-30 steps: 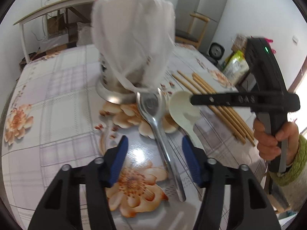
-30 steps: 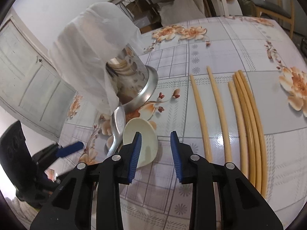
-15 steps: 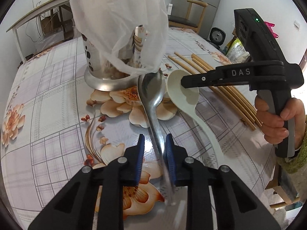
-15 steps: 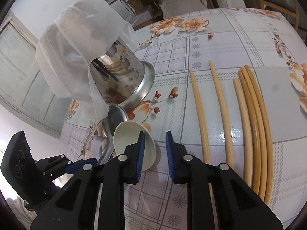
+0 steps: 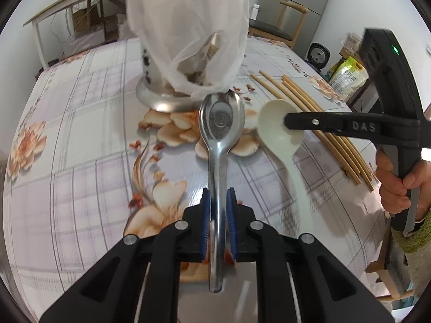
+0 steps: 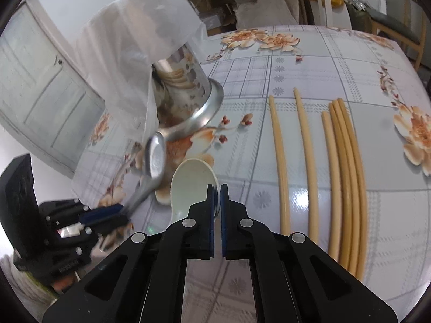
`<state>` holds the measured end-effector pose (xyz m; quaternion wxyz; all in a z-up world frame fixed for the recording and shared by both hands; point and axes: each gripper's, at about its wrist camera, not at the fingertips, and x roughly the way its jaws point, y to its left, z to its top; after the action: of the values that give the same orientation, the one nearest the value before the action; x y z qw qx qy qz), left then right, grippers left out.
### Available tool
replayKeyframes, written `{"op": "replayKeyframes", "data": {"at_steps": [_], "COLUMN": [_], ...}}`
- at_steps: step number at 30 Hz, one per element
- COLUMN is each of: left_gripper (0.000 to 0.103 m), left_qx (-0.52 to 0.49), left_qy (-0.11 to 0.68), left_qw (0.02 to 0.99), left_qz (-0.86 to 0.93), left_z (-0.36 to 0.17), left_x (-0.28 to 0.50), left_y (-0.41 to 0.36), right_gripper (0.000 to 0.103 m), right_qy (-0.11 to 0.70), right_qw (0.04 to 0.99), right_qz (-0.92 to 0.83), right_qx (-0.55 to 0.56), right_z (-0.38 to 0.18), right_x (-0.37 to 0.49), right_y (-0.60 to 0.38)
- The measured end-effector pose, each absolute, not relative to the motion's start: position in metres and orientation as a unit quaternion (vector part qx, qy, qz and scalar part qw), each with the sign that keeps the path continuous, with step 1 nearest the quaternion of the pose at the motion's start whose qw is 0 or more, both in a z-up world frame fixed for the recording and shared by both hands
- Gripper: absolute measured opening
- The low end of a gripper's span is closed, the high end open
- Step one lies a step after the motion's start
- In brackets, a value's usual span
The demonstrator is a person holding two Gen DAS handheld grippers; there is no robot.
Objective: Organize utensils
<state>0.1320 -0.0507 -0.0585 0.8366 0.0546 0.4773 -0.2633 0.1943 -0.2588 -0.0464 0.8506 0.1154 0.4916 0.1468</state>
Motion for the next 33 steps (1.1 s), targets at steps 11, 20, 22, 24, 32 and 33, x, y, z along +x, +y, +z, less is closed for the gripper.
{"op": "replayKeyframes", "data": {"at_steps": [11,20,22,24,32,33], "left_gripper": [0.013,0.072,0.077,0.08,0.091,0.092], "left_qx": [0.004,-0.035,-0.048,-0.059,-0.085,-0.076], "left_qy": [0.492,0.451,0.446,0.444,0.432,0.434], "left_qw": [0.84,0.867,0.87,0.871,0.876,0.876], "left_qz": [-0.229,-0.209,-0.204,-0.203,-0.198,-0.196], "left_z": [-0.057,-0.037,-0.034,-0.033,-0.031,-0.031], "left_x": [0.086,0.096,0.102,0.105,0.11,0.111], "left_y": [-0.008,0.011,0.016,0.018,0.026,0.025], "right_gripper": [0.003,0.003,0.005,0.006,0.008,0.008], "right_qy": [0.491,0.478,0.478,0.477,0.477,0.477], "right_qw": [0.855,0.863,0.864,0.864,0.866,0.866], "right_qz": [0.134,0.11,0.108,0.106,0.103,0.103], "right_qx": [0.1,0.117,0.118,0.117,0.108,0.108], "right_z": [-0.044,-0.045,-0.046,-0.046,-0.046,-0.046], "right_x": [0.152,0.148,0.148,0.147,0.147,0.147], "right_y": [-0.259,-0.258,-0.258,-0.258,-0.255,-0.255]}}
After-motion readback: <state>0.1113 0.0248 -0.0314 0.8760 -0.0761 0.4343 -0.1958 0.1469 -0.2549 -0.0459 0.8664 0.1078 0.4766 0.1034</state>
